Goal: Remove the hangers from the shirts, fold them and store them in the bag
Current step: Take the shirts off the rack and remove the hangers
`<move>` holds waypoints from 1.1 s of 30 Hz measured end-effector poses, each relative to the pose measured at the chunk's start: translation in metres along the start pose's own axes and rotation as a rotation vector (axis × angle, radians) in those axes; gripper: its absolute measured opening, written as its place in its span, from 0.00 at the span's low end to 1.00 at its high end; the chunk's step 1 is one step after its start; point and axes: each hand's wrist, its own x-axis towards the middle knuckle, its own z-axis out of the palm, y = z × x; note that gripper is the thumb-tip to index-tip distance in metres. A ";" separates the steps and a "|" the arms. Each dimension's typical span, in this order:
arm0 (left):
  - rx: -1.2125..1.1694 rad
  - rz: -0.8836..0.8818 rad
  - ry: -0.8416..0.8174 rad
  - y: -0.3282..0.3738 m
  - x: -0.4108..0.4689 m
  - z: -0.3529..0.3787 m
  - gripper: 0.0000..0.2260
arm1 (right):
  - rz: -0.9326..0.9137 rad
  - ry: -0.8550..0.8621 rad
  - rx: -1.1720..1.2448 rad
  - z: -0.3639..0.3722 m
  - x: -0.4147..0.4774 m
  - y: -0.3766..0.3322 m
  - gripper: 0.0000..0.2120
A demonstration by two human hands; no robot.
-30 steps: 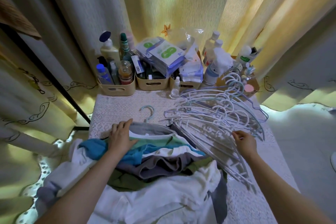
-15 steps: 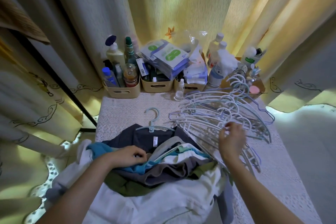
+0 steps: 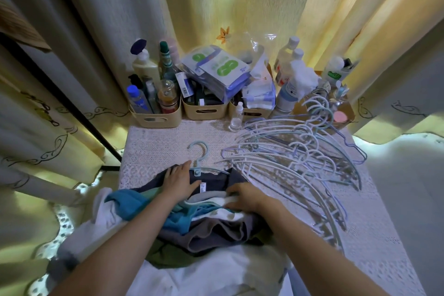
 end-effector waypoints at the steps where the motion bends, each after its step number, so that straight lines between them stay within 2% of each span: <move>1: 0.017 -0.010 0.020 0.003 0.004 0.002 0.32 | 0.007 -0.041 0.027 0.002 -0.001 0.000 0.16; 3: 0.008 -0.022 0.133 0.009 0.007 0.001 0.27 | 0.037 -0.070 0.109 0.001 -0.006 -0.001 0.23; 5: -0.041 -0.052 0.229 0.016 0.006 -0.006 0.22 | 0.066 0.010 0.184 -0.003 -0.010 -0.004 0.27; 6: -0.089 -0.067 0.253 0.018 0.003 -0.010 0.20 | 0.070 0.109 0.227 -0.004 -0.010 -0.004 0.25; 9: -0.191 -0.069 0.303 0.019 -0.010 -0.020 0.20 | 0.097 0.561 0.385 -0.009 -0.004 -0.003 0.12; 10: -0.190 -0.069 0.328 0.017 -0.013 -0.022 0.20 | 0.146 0.630 0.420 -0.010 -0.002 -0.006 0.11; 11: -0.178 -0.066 0.356 0.013 -0.017 -0.025 0.19 | 0.191 0.628 0.419 -0.011 0.001 -0.011 0.13; 13: -0.137 -0.047 0.411 0.006 -0.023 -0.032 0.18 | 0.250 0.510 0.297 -0.007 0.009 -0.017 0.17; 15: -0.065 -0.007 0.460 -0.001 -0.028 -0.039 0.15 | 0.279 0.460 0.221 -0.001 0.016 -0.024 0.16; 19: 0.036 0.062 0.545 -0.013 -0.034 -0.046 0.08 | 0.299 0.560 0.418 -0.001 0.018 -0.022 0.10; 22: 0.014 0.053 0.533 -0.016 -0.033 -0.049 0.07 | 0.313 0.537 0.533 -0.006 0.010 -0.010 0.08; 25: -0.102 -0.011 0.461 -0.025 -0.031 -0.050 0.08 | 0.338 0.451 0.474 -0.011 0.008 0.005 0.10; 27: -0.320 -0.066 0.357 -0.036 -0.028 -0.052 0.09 | 0.357 0.385 0.485 -0.012 0.010 0.013 0.11; 29: -0.526 -0.079 0.286 -0.044 -0.028 -0.055 0.09 | 0.388 0.318 0.579 -0.013 0.013 0.021 0.11; 33: -0.639 -0.047 0.322 -0.046 -0.028 -0.053 0.08 | 0.437 0.189 0.829 -0.016 0.011 0.030 0.09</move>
